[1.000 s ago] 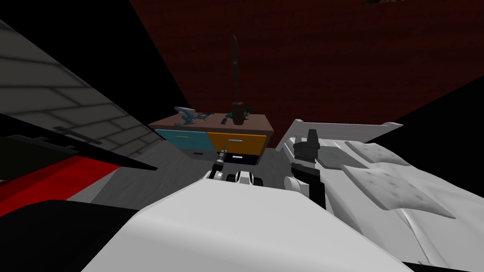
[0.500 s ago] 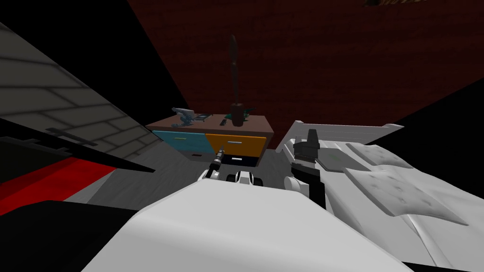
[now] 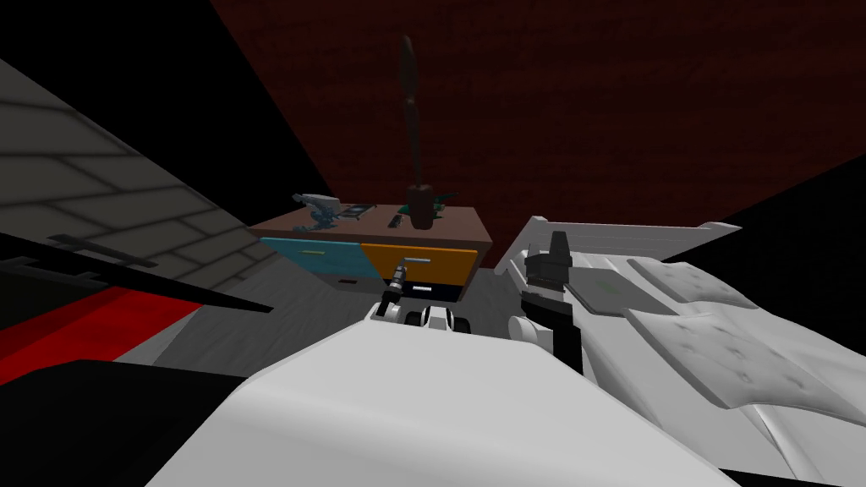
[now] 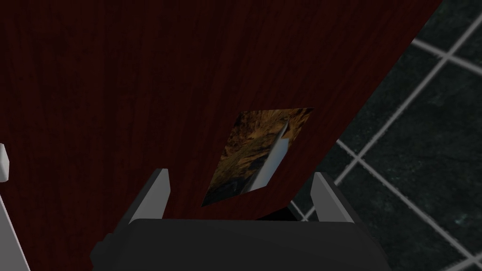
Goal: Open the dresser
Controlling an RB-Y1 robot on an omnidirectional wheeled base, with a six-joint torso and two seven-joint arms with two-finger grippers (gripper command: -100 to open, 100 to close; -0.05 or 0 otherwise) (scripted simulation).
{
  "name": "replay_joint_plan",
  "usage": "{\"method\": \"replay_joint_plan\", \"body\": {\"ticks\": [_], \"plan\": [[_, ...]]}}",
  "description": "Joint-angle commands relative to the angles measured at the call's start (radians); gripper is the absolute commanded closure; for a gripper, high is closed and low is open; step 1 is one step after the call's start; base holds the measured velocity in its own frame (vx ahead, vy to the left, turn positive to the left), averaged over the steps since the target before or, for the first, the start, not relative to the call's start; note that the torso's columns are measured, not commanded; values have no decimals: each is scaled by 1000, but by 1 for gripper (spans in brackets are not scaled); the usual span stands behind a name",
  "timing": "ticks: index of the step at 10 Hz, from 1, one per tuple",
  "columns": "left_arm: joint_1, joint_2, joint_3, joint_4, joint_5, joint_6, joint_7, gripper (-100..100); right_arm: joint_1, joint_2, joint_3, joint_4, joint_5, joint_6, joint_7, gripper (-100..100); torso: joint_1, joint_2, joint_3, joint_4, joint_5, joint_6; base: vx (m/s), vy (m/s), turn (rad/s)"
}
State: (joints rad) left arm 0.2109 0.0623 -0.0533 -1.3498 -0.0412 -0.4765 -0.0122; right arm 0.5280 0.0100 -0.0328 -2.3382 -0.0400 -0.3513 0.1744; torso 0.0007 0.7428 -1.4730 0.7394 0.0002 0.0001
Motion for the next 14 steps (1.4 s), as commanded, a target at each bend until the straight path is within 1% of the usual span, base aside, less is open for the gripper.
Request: {"method": "replay_joint_plan", "body": {"ticks": [1,2,3,4,5,6,7,8,11,12,13,14], "plan": [[2,-70,0,-6,0,0,0,-100,0,0,0,0,0,0,0,0,0,-2,-1,-1,0,0,0,0,0],[2,-94,0,-7,0,0,0,-100,0,0,0,0,0,0,0,0,0,-4,-2,-1,0,0,0,0,0],[1,-109,0,-7,1,0,0,-100,0,0,0,0,0,0,0,0,-1,-5,-3,-2,0,0,0,0,0],[5,-98,-1,-14,0,5,0,-100,0,0,0,0,0,0,0,0,-1,-6,-4,-2,0,0,0,0,0],[-5,-103,1,-33,0,33,-2,-100,0,0,0,0,0,0,0,0,0,-5,-3,-2,0,0,76,4,-5],[-1,-99,1,-22,0,15,0,-100,0,0,0,0,0,0,0,0,0,-9,-5,-2,0,0,50,3,-2],[-2,-99,1,-23,1,18,0,100,0,0,0,0,0,0,0,0,-1,-6,-4,-2,0,0,8,0,1],[6,-99,-4,-37,-1,23,1,100,0,0,0,0,0,0,0,0,-1,-3,-2,-1,0,0,-95,13,18],[19,-99,-12,-60,-3,31,3,100,0,0,0,0,0,0,0,0,2,-2,-1,-1,0,-1,-174,0,7],[24,-99,-15,-69,-4,35,3,100,0,0,0,0,0,0,0,0,-1,-3,-2,-1,0,-1,-226,-10,23],[20,-99,-14,-65,-4,33,3,100,0,0,0,0,0,0,0,0,-1,-1,-1,-1,0,-1,-114,-1,-1],[34,-98,-21,-73,-6,35,4,100,0,0,0,0,0,0,0,0,-1,-8,-4,0,-1,-1,-146,-7,17]]}}
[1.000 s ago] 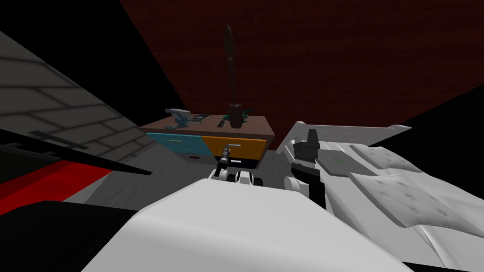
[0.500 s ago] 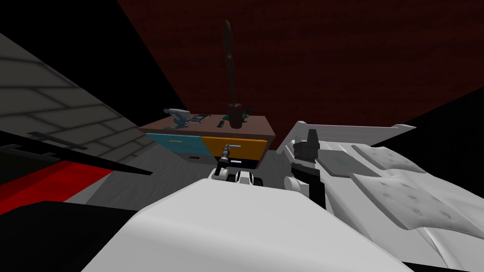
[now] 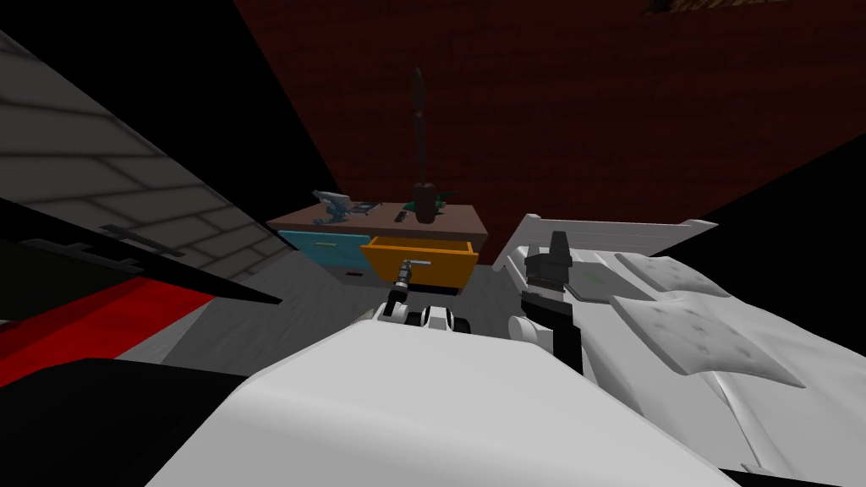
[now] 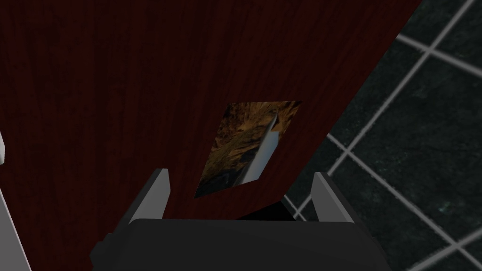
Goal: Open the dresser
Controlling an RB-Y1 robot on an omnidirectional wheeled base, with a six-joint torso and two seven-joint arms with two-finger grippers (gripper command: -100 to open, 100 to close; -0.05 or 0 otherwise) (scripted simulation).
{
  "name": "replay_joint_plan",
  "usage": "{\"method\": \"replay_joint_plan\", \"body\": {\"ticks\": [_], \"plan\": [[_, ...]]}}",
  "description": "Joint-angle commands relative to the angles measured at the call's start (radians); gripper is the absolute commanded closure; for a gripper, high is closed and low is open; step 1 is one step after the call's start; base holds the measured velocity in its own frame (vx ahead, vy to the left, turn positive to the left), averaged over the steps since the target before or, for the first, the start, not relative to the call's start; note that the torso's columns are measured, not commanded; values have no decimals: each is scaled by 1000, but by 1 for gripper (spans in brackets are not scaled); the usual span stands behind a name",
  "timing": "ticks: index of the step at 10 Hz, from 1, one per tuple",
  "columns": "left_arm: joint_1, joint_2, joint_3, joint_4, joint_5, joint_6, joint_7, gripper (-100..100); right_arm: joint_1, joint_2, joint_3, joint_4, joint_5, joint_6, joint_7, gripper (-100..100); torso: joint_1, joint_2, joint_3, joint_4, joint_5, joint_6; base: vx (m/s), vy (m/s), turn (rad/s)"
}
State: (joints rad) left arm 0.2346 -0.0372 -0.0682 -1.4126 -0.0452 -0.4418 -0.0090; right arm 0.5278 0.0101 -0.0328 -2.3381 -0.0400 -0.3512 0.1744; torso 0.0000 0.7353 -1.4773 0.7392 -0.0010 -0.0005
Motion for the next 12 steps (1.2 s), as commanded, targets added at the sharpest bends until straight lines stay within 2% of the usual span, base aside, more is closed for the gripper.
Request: {"method": "replay_joint_plan", "body": {"ticks": [1,3,4,5,12], "plan": [[13,1,-7,-12,-2,0,1,100,0,0,0,0,0,0,0,0,-1,2,1,-1,0,0,-199,8,13],[27,3,-14,-25,-4,0,2,100,0,0,0,0,0,0,0,0,0,5,3,-1,1,0,-220,-4,14],[14,0,-14,-62,-4,47,1,-100,0,0,0,0,0,0,0,0,0,5,3,-1,1,0,-133,11,12],[14,0,-14,-62,-4,47,1,-100,0,0,0,0,0,0,0,0,1,-1,-1,-2,1,0,-12,5,11],[-7,-8,-21,-205,-8,210,-2,-100,0,0,0,0,0,0,0,0,0,5,3,0,1,1,-14,1,6]]}}
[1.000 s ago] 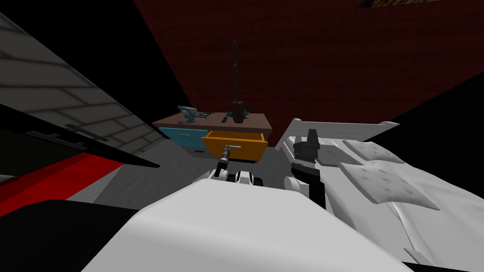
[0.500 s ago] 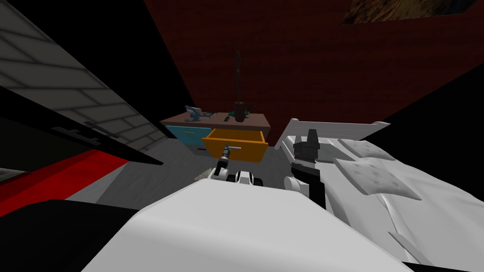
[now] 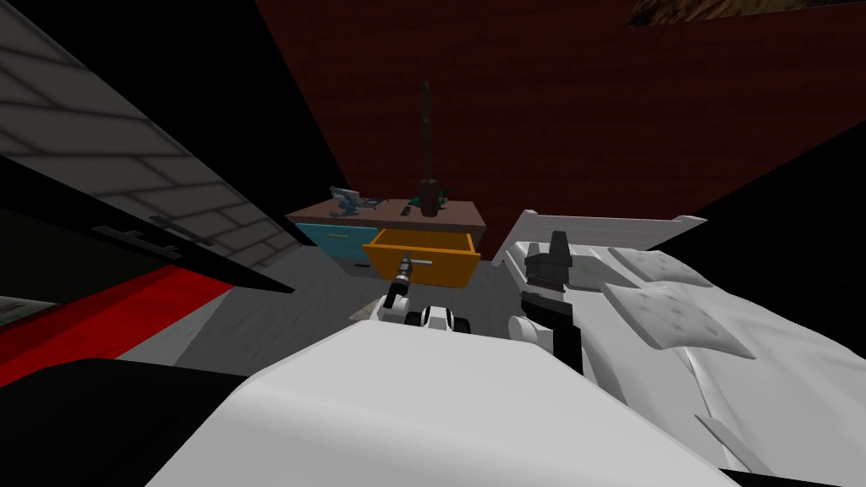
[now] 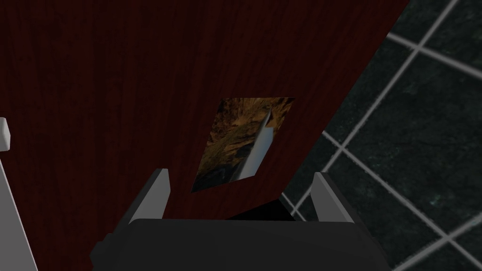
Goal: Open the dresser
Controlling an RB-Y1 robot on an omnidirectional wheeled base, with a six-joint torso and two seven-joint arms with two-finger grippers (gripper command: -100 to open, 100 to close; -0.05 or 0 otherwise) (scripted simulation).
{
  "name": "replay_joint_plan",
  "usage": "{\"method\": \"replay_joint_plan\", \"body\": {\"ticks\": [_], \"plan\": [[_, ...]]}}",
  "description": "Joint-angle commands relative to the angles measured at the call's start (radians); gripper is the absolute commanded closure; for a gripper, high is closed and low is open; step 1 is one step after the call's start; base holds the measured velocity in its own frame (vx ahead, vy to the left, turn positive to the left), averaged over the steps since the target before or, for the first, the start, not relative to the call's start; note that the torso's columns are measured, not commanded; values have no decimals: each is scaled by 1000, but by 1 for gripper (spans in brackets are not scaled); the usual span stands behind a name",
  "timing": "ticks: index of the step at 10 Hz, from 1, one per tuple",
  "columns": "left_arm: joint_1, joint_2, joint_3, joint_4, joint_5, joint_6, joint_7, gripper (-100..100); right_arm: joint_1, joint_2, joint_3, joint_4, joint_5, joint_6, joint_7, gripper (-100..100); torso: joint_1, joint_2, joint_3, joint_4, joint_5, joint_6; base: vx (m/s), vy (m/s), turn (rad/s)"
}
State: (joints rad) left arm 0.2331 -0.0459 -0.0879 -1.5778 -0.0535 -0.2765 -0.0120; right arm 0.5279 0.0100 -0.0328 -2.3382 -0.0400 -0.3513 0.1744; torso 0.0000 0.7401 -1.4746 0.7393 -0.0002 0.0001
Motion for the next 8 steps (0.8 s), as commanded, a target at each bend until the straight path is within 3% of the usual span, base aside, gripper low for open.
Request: {"method": "replay_joint_plan", "body": {"ticks": [1,2,3,8], "plan": [[-8,-1,-3,-60,-1,68,0,-100,0,0,0,0,0,0,0,0,-1,0,0,2,-1,-1,-28,1,8],[3,-1,-4,-46,-2,61,-1,-100,0,0,0,0,0,0,0,0,-2,2,1,5,-3,-1,-5,3,-1],[4,-1,-5,-48,-2,69,-1,0,0,0,0,0,0,0,0,0,-2,2,1,3,-2,-1,0,0,0],[8,-1,-5,-43,-2,72,-1,0,0,0,0,0,0,0,0,0,0,-1,-1,-1,0,0,0,0,0]]}}
